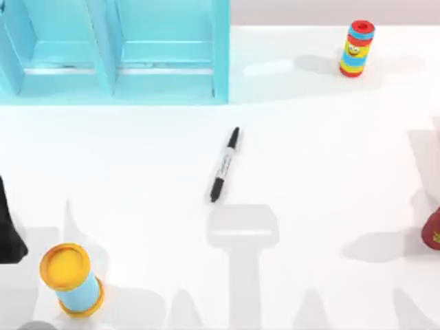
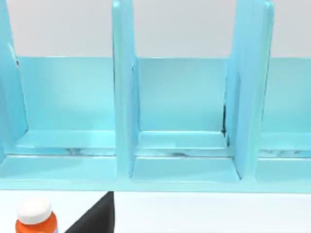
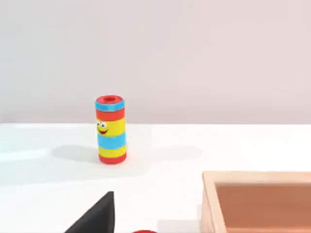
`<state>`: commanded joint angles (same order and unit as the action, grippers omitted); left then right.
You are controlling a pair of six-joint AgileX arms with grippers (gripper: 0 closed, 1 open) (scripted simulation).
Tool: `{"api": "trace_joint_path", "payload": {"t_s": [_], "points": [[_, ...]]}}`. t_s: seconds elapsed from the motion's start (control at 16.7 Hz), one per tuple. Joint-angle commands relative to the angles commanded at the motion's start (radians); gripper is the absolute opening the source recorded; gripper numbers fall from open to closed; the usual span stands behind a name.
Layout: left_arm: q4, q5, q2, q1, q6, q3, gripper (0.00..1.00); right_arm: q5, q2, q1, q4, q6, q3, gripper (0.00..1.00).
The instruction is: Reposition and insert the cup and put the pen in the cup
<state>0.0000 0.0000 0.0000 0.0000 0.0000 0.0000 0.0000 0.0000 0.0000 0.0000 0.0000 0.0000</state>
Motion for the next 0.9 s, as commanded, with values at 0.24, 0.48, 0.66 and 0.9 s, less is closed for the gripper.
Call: {"api": "trace_joint_path", "payload": {"t_s": [0.24,0.48,0.66,0.9], "points": [[0.000,0.000,0.000,0.000,0.000,0.000,1.00,0.001,0.031,-0.011,-0.028,-0.010,0.031,1.00],[0.000,0.000,0.000,0.000,0.000,0.000,1.00,0.001,0.219,-0.069,-0.182,-0.067,0.217,1.00],[0.000,0.000,0.000,0.000,0.000,0.000,1.00,0.000,0.471,-0.132,-0.357,-0.131,0.439,1.00],[0.000,0.000,0.000,0.000,0.000,0.000,1.00,-0.001,0.895,-0.231,-0.631,-0.228,0.773,1.00]]}}
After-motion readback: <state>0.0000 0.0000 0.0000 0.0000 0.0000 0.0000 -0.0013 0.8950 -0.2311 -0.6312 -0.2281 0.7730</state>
